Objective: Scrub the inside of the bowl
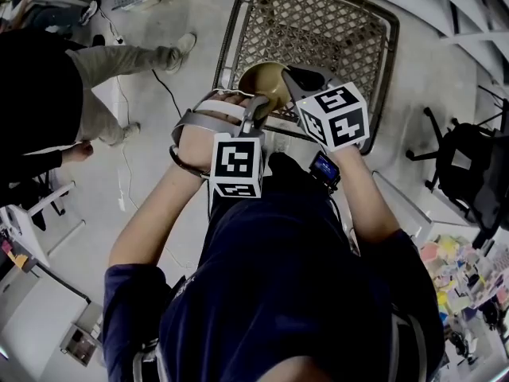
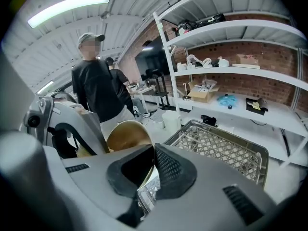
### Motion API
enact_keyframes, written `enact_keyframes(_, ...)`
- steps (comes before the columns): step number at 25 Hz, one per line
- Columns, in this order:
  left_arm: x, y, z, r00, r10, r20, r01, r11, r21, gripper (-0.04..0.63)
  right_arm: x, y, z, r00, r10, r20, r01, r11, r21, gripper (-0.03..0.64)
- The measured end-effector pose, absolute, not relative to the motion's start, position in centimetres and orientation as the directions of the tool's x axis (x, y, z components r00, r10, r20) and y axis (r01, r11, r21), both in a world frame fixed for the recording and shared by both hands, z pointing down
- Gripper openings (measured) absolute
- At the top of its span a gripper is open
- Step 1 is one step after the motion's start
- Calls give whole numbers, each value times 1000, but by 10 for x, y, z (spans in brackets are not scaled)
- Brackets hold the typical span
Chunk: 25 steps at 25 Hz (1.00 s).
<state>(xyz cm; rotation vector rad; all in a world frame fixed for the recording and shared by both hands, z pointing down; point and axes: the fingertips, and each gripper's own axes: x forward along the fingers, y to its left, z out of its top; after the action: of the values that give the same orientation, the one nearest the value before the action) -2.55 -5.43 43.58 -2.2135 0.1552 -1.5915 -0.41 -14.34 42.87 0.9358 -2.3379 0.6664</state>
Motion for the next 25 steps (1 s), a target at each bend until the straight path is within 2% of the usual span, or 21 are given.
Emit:
enact_keyframes(6,-7,-67,426,390,-376,840,99,-890,-445,100,-9,-137,425,-633,-469,616,-724,640,-257,15)
enact_keyframes(12,-27,-96,410,313,-510,801,41,-836,-547,100,-8,-124,424,-644,-460,611,-714,648,-265,15)
enact_keyframes(18,-36,-63,431,255,-418,872,99,-886,-454,100,0,-127,423,-631,-478,611,-729,634,-257,15)
enact_keyframes(25,-5,-54,431,367,-378,850,64,-902,-428,100,0,-130,421,-635,-475,609,-727,634,-264,15)
